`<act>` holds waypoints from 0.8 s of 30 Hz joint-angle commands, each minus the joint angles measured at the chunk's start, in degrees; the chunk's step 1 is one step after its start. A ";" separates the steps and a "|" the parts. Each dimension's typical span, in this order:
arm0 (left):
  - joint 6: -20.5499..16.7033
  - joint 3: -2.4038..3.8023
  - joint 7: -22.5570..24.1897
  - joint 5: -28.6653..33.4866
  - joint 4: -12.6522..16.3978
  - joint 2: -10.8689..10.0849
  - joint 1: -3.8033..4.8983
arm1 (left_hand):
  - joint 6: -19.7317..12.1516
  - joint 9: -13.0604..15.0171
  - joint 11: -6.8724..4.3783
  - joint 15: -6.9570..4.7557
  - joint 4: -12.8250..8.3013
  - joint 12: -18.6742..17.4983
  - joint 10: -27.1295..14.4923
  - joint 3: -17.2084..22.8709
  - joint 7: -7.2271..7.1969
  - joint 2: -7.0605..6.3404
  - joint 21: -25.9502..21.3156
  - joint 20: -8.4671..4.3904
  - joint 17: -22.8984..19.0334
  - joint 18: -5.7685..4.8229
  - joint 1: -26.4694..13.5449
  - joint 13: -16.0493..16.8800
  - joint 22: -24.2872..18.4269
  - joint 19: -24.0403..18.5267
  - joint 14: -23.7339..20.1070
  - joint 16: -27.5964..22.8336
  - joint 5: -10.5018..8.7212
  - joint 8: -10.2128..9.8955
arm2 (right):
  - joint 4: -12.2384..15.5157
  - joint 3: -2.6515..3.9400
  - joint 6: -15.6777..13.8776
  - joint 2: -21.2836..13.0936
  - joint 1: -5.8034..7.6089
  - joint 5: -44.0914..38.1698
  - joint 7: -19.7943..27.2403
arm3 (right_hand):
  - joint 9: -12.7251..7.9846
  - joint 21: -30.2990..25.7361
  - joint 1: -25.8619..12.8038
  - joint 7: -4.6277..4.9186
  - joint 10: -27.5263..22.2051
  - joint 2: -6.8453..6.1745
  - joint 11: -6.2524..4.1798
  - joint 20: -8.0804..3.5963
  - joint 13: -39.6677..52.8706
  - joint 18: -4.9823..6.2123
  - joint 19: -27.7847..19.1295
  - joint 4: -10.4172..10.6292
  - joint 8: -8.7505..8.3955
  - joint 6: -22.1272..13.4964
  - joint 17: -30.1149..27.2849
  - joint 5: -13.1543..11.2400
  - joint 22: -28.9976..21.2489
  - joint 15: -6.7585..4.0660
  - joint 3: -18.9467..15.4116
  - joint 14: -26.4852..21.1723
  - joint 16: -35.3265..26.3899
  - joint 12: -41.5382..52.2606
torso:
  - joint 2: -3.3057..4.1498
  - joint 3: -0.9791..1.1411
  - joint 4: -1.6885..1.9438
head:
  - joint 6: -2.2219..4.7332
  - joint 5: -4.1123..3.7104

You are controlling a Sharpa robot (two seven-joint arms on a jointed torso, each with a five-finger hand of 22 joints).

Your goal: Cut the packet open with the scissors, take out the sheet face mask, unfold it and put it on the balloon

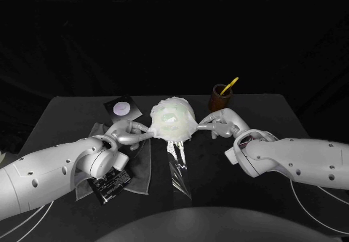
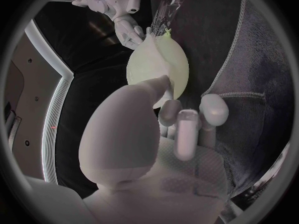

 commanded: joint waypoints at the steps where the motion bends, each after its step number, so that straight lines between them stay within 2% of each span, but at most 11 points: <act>1: 3.46 0.05 -1.23 -1.88 0.30 0.20 -0.06 | -0.35 4.76 -3.16 -0.09 -0.19 -0.43 5.01 0.48 0.12 -0.04 0.23 -0.04 7.08 0.31 -0.67 -0.17 0.12 0.28 3.55 -0.19 -0.01 0.28 | 0.02 0.04 0.76 0.13 -0.03 -1.65 -0.58 | 2.72 0.39 1.70 -0.52 9.82 3.61 -7.00 0.08 21.30 0.68 0.47 -1.62 0.37 0.41 8.74 0.33 0.09 -4.57 0.35 7.92 0.40 23.00 | -0.01 0.00 0.01 | 0.01 0.08; 13: 6.10 0.05 -6.54 -3.17 0.28 0.32 -0.06 | -0.47 5.11 -3.23 -0.11 -0.72 -1.74 4.24 1.18 -0.03 -0.10 0.18 0.00 6.72 0.33 -2.13 -1.92 0.04 0.20 3.44 -0.31 -0.03 0.41 | -0.13 0.04 0.97 0.13 -0.03 -2.50 -1.43 | 2.78 0.40 1.71 -0.52 9.82 3.62 -7.00 0.08 21.29 0.69 0.46 -1.67 0.41 0.38 8.79 0.33 0.10 -4.57 0.37 7.94 0.43 22.98 | -0.06 0.02 -0.06 | 0.01 0.10; 19: 4.84 0.05 -8.31 -3.59 0.22 0.31 -0.06 | -0.70 5.40 -3.41 -0.23 -0.71 -2.18 4.09 1.44 -0.31 0.14 0.05 0.02 6.46 0.37 -3.37 -2.45 -0.18 0.05 3.37 -0.40 -0.05 0.52 | -0.13 0.04 1.09 0.09 -0.03 -2.57 -1.60 | 2.82 0.39 1.72 -0.52 9.84 3.62 -7.00 0.08 21.34 0.70 0.43 -1.71 0.44 0.37 8.87 0.33 0.10 -4.57 0.39 7.97 0.47 23.02 | -0.01 0.01 -0.05 | 0.01 0.08; 24: 3.49 0.05 -8.84 -4.08 0.03 0.29 -0.06 | -1.32 6.13 -4.11 -0.80 0.23 -2.69 4.10 0.85 -1.31 0.68 -0.19 0.00 6.26 0.42 -6.02 -3.03 -0.46 -0.06 3.32 -0.50 -0.06 0.97 | -0.14 0.04 1.13 0.03 -0.03 -2.75 -1.80 | 2.82 0.39 1.72 -0.52 9.84 3.62 -7.00 0.08 21.34 0.70 0.43 -1.71 0.44 0.37 8.87 0.33 0.10 -4.57 0.39 7.97 0.47 23.02 | -0.03 -0.03 -0.08 | 0.01 0.02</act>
